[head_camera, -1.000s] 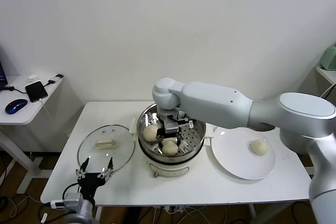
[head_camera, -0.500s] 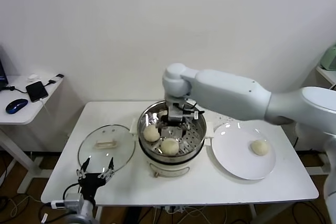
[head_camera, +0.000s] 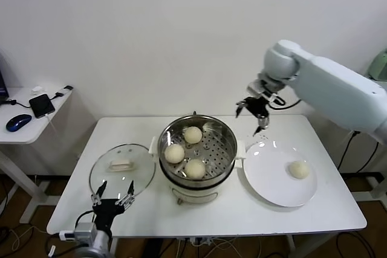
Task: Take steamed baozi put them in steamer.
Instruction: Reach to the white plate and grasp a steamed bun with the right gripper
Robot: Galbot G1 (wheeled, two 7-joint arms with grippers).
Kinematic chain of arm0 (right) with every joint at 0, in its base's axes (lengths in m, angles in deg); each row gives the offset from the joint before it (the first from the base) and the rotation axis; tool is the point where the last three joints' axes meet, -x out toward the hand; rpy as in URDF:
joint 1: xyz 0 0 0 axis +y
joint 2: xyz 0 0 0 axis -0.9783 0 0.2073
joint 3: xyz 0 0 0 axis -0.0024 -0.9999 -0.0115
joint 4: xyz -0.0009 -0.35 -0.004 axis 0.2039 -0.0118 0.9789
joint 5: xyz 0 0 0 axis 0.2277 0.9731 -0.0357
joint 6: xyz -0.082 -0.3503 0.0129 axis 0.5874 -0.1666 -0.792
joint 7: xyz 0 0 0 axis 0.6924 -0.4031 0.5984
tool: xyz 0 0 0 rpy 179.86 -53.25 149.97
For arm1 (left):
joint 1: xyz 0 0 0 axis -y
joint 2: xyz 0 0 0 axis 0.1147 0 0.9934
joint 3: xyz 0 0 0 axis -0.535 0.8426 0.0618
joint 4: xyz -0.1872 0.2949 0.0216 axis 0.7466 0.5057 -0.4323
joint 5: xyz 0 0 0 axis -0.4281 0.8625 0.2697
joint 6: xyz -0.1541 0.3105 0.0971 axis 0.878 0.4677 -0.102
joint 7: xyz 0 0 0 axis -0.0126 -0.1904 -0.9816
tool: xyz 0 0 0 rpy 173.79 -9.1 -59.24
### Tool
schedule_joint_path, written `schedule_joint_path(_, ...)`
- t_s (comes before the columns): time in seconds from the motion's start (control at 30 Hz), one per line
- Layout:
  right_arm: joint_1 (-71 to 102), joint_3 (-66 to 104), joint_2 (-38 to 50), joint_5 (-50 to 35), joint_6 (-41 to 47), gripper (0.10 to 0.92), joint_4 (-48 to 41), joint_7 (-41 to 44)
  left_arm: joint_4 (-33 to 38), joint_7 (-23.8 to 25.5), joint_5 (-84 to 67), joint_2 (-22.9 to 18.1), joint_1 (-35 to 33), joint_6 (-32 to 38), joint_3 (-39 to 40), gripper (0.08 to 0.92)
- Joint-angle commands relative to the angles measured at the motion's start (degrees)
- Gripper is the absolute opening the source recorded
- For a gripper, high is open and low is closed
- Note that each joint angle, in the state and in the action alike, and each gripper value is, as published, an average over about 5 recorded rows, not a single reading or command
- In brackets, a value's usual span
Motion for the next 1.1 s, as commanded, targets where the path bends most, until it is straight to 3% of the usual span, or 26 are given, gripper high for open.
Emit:
schedule_joint_path(0.03, 13.24, 12.96, 9.66, 7.56, 6.25, 0.823, -4.88, -0.39, 0.03, 0.25, -1.67, -0.48, -0.02, -0.09, -0.01, 0.823)
schedule_joint_path(0.2, 22.70, 21.50, 5.75, 16.27, -3.17, 0.823, -12.31, -4.21, -0.09, 0.47, -2.12, -0.49, -0.29, -0.58, 0.11, 0.823)
schedule_joint_path(0.5, 26.55, 27.92, -0.49, 26.60, -9.41, 0.823, -22.58, -4.69, -0.39, 0.48, -2.00, -0.57, -1.08, -1.03, 0.10, 0.823)
schedule_joint_path(0.8, 28.08, 29.17, -2.25, 28.12, -9.20, 0.823, -24.56, -2.24, -1.08, 0.50, -1.91, -0.54, -0.75, -1.30, 0.02, 0.823)
schedule_joint_path(1.1, 29.23, 30.39, -3.72, 30.22, -8.88, 0.823, -25.97, -5.18, -1.75, 0.12, -1.80, -0.58, -0.39, -1.74, 0.01, 0.823)
